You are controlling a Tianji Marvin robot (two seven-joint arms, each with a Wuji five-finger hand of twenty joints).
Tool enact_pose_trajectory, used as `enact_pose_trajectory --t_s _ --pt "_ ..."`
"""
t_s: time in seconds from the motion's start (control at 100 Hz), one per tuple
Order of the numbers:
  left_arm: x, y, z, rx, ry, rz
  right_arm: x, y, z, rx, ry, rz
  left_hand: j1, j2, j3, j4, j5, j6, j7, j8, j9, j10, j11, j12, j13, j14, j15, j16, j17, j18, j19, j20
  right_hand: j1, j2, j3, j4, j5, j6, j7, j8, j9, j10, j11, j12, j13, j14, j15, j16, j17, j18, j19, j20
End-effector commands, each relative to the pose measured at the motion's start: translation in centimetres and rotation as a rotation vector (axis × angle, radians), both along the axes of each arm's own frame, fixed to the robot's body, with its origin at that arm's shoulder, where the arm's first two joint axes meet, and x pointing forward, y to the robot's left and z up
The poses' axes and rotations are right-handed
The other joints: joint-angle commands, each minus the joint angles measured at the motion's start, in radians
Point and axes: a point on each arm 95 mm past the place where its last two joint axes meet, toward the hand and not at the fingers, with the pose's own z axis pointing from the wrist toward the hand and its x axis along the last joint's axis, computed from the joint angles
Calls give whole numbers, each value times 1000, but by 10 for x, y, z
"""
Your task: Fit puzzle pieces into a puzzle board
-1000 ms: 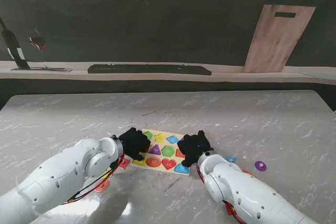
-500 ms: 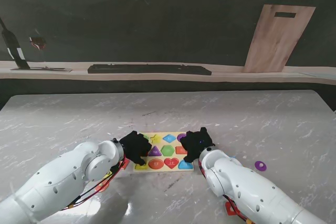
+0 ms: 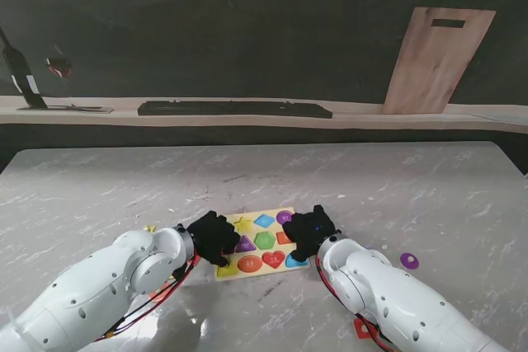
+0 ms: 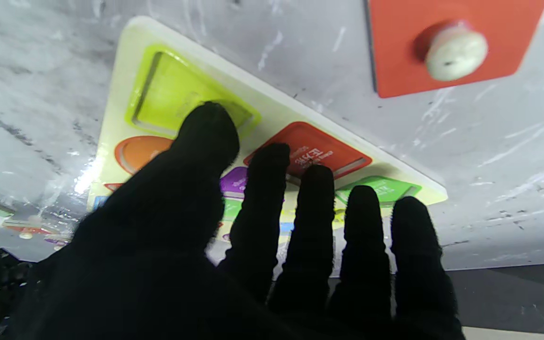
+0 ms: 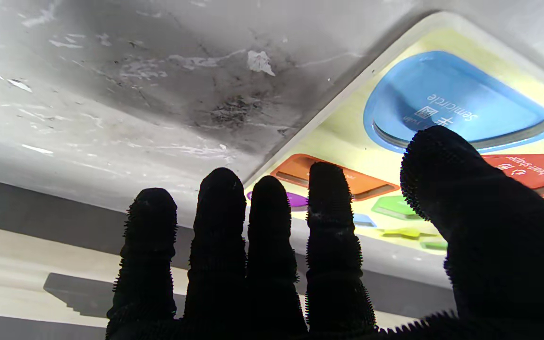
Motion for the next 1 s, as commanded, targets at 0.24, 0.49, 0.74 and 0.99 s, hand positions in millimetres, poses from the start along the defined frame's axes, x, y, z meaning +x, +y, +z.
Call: enact_pose_trajectory --t_s 0.24,0.49,0.74,0.99 --pt "-9 7 -4 20 10 0 -24 -2 -21 -25 71 50 26 3 -23 0 23 -43 6 2 -9 1 -10 -6 32 -13 -8 5 -11 48 17 -23 40 -41 36 -28 57 -109 -3 -110 30 -11 35 3 21 -7 40 2 4 2 27 17" --pt "-10 8 -4 22 -3 2 -32 -3 -23 -21 87 50 28 21 -41 2 0 -50 -20 5 -21 6 -29 -17 26 -11 -16 3 -14 47 13 -25 48 -63 40 -53 76 -126 31 -139 40 -9 36 0 27 -7 38 2 10 6 25 17" --pt "-10 10 -5 26 -7 7 -37 -5 -25 -12 96 41 24 38 -70 4 -30 -51 -55 11 -32 10 -39 -27 17 -11 -23 0 -21 44 6 -27 45 -56 39 -58 72 -126 34 -149 39 -8 32 -6 27 -1 34 1 10 6 25 17" --pt "-12 9 -4 22 -20 3 -38 -4 -23 8 79 41 13 57 -95 8 -36 -52 -68 24 -37 12 -46 -32 15 -11 -28 -2 -21 44 6 -27 15 -5 18 -20 49 -112 5 -140 27 -7 23 -23 17 1 11 -11 10 5 24 17"
